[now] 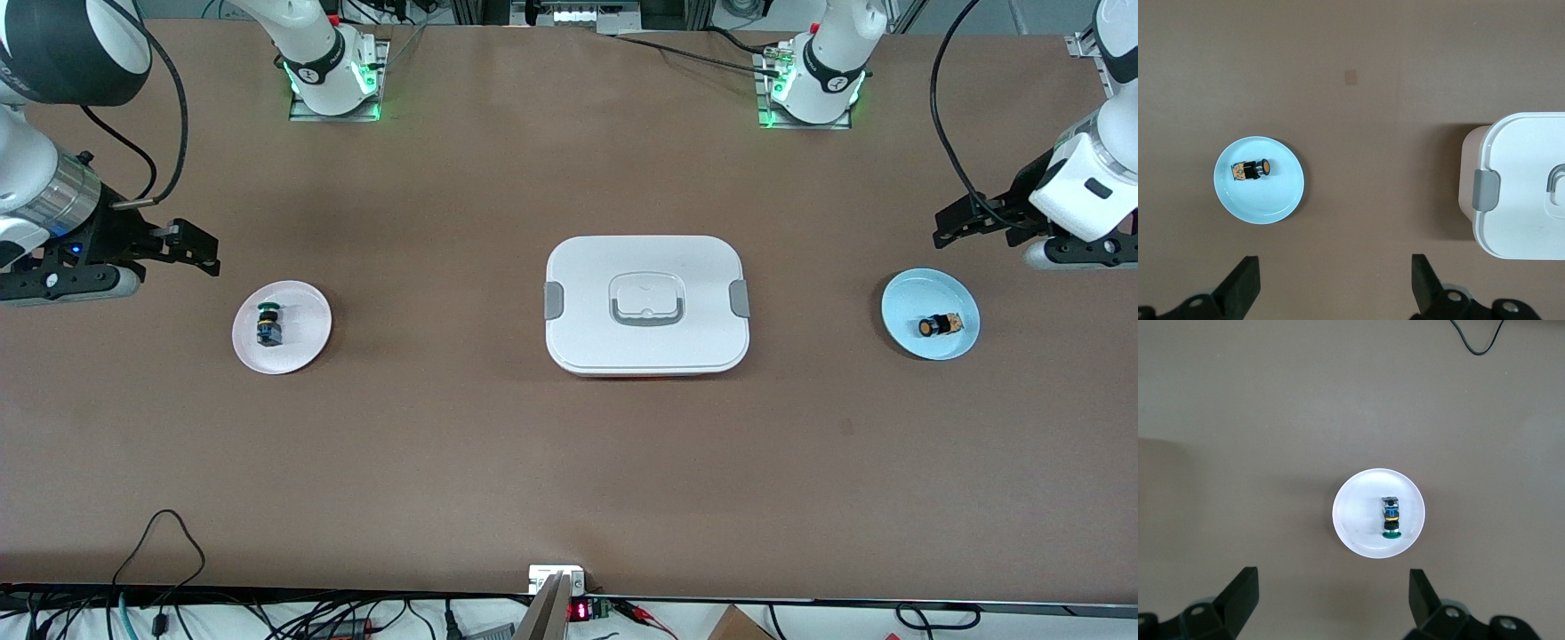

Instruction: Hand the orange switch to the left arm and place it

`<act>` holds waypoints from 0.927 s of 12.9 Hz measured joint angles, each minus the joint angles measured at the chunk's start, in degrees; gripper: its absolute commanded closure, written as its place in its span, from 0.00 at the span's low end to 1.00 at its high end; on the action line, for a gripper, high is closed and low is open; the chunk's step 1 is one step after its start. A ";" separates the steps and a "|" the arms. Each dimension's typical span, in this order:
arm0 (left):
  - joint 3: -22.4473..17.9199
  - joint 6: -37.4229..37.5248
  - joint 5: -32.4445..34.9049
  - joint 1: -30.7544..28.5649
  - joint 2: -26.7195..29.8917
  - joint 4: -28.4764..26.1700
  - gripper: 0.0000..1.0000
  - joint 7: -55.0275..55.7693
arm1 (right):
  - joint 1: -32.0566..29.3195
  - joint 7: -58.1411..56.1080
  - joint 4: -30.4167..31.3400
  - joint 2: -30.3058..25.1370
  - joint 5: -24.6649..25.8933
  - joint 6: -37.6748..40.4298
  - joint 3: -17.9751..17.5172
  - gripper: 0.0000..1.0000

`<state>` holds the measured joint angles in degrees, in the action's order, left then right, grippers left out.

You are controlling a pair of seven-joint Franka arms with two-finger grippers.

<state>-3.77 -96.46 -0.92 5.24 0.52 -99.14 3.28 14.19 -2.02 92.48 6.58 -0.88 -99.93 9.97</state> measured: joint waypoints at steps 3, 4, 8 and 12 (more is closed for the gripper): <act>1.39 -0.21 0.74 -0.62 0.07 0.00 0.00 -1.29 | 0.19 0.10 0.00 0.00 0.00 0.02 -0.02 0.00; 1.42 -0.21 0.74 -0.83 0.06 0.00 0.00 -1.52 | 0.18 0.12 0.00 0.00 -0.01 0.03 -0.02 0.00; 1.50 -0.42 0.75 -1.01 -0.17 0.19 0.00 -1.77 | 0.18 0.16 0.00 0.00 -0.01 0.05 -0.02 0.00; 1.51 -0.45 0.75 -1.20 -0.30 0.26 0.00 -1.78 | 0.19 0.16 0.00 0.00 -0.02 0.05 -0.03 0.00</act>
<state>-2.26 -96.91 -0.17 4.03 0.23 -98.89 1.51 14.37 -1.86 92.49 6.58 -0.90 -99.88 9.94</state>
